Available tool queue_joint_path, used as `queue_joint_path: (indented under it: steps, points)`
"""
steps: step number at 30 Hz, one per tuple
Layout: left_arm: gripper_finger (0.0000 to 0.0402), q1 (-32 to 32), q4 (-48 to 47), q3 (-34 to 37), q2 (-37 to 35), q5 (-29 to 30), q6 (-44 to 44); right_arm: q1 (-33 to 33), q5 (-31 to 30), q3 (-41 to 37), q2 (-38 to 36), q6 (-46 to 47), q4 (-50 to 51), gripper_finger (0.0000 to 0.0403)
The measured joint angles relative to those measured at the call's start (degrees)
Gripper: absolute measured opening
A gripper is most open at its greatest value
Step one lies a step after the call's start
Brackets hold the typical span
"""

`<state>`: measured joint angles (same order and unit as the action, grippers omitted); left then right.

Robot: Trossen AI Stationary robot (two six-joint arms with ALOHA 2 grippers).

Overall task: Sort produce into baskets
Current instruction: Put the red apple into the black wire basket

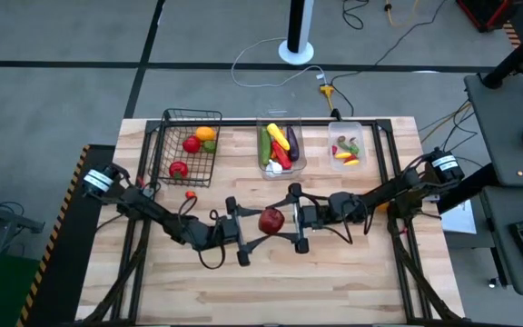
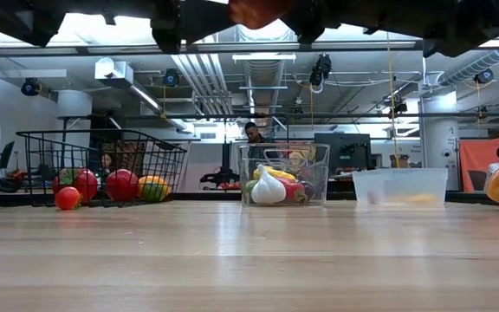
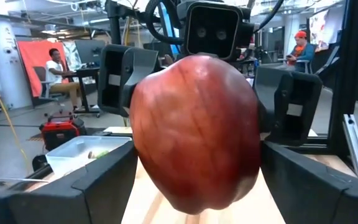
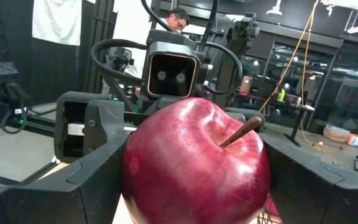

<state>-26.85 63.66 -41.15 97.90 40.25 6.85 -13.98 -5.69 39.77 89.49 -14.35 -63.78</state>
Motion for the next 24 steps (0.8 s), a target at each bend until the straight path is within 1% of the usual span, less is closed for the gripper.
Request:
queue_joint_path:
  steps: [2,4,9,12,18,24]
  points:
    - [0.0307,0.08,-0.02,-0.15,0.10,0.17,0.15,0.00,0.00,0.00,0.00,0.01,-0.01,0.0318]
    - [0.0292,0.08,-0.03,-0.17,0.10,0.15,0.13,0.00,0.15,0.00,0.00,-0.02,0.08,0.0318]
    - [0.0229,0.09,-0.06,-0.06,0.10,0.31,-0.09,0.04,0.17,0.00,0.00,0.97,0.65,0.0318]
    - [0.0226,0.07,-0.11,-0.08,0.10,0.83,-0.05,0.04,0.37,0.01,0.00,1.70,1.27,0.0322]
    - [0.0226,0.09,-0.71,-0.02,0.10,1.23,0.99,0.35,0.16,0.07,-0.04,4.82,2.29,0.0349]
    - [0.0226,0.00,-1.40,0.50,0.02,4.69,0.42,0.52,-0.62,0.04,-1.00,5.77,2.59,0.0362]
